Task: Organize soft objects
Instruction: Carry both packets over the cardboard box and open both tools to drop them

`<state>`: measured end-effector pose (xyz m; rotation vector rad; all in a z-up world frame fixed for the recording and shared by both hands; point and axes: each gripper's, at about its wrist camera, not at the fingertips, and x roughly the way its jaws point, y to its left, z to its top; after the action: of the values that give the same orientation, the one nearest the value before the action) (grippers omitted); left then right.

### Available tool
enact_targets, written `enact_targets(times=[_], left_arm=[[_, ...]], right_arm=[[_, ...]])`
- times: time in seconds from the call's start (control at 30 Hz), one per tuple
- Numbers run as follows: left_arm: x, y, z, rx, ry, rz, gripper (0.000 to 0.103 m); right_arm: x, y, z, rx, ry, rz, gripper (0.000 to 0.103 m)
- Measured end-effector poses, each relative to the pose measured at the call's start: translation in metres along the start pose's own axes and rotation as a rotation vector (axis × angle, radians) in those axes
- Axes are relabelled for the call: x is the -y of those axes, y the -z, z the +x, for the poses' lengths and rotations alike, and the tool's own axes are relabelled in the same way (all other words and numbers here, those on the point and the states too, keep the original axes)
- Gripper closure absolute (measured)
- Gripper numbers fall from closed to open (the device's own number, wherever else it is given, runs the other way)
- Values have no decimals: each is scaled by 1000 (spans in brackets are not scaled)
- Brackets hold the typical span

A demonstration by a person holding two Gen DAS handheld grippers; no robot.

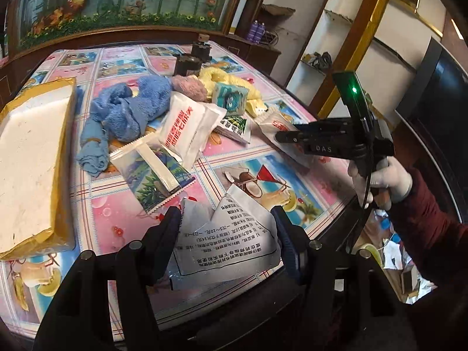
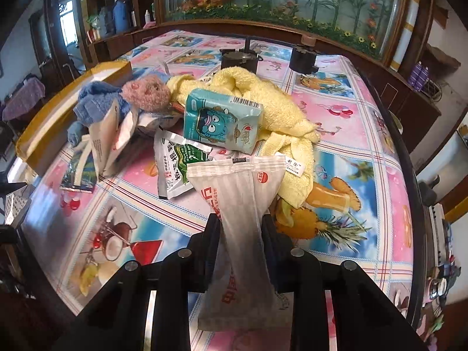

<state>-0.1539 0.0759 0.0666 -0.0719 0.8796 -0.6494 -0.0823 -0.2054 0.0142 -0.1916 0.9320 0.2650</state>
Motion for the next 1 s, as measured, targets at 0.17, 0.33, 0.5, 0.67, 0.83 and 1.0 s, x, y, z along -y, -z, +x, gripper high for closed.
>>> enact_targets(times=[0.17,0.33,0.5,0.67,0.83,1.0], left_arm=[[-33,-16,-48,106,18,-94,41],[-80,-38,-84,193,-102,-172,41],[-140,-61,-81,198,-161,-292,41],[-199,-80,-48,170,-184,-399,41],[-257,-91,-20,163,-172,-541,40],[-295,-92,-2,157,-148,-653,38]], right_arm=[[-9,-17,-49,90,-136,59,73],[-51,-64,-62,123,-378,83,73],[-113,-119,-34,74,-515,115,73],[-174,-173,22,-9,-591,148,73],[-212,-215,79,-71,-572,192,73],[-234,-238,125,-101,-500,190,72]])
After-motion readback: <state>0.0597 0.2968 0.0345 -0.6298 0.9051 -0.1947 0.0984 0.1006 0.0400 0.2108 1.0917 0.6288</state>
